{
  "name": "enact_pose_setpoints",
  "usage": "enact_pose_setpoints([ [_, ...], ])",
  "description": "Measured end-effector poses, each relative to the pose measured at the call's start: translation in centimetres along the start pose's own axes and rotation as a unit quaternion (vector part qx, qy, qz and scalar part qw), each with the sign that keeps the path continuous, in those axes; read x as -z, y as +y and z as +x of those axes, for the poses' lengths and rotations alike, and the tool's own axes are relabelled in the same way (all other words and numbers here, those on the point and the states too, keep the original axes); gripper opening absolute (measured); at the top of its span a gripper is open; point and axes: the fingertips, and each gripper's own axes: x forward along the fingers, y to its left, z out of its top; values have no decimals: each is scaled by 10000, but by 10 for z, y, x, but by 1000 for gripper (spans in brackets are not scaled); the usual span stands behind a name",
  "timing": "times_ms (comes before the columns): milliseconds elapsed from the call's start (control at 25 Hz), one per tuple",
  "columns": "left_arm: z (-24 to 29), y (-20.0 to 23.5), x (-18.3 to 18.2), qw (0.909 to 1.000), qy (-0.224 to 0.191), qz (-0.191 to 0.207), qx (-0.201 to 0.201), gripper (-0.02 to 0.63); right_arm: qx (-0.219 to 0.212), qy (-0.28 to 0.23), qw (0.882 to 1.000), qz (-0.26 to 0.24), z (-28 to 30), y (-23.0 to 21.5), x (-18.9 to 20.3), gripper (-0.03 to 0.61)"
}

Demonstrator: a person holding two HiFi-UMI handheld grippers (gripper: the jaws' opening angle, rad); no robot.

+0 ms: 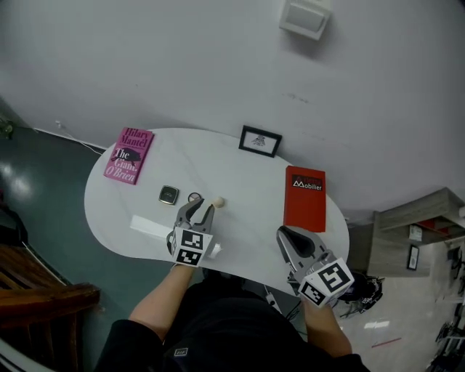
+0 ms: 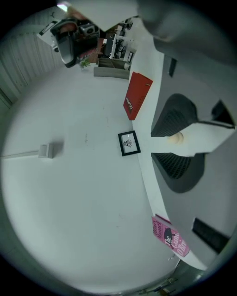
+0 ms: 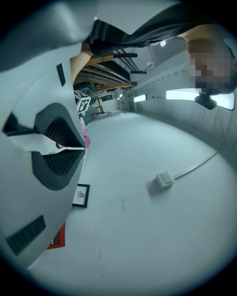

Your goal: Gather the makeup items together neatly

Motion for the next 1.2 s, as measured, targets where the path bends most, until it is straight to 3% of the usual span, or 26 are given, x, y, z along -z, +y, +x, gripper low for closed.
enact_pose_setpoints([
  [160, -31, 0, -19, 9999, 3, 137, -71, 88, -262, -306, 9991, 109, 5, -1, -7, 40],
  [400, -70, 9, -39, 9996, -52, -289, -58, 40, -495, -417, 9979, 86, 22, 12, -19, 39],
  [600, -101, 37, -57, 9970, -418, -633, 123, 34, -299, -547, 9980, -61, 42, 19, -41, 38],
  [840, -141, 99, -71, 9937, -874, -491, 497, 34, -278, -1138, 9929, 223, 81, 54, -90, 35],
  [1000, -162, 145, -71, 9925, -953, -331, 697, 34, -239, -1380, 9901, 73, 114, 92, -119, 35],
  [1200, -178, 189, -87, 9889, -1230, -109, 831, 32, -28, -1463, 9882, -458, 147, 138, -146, 35],
])
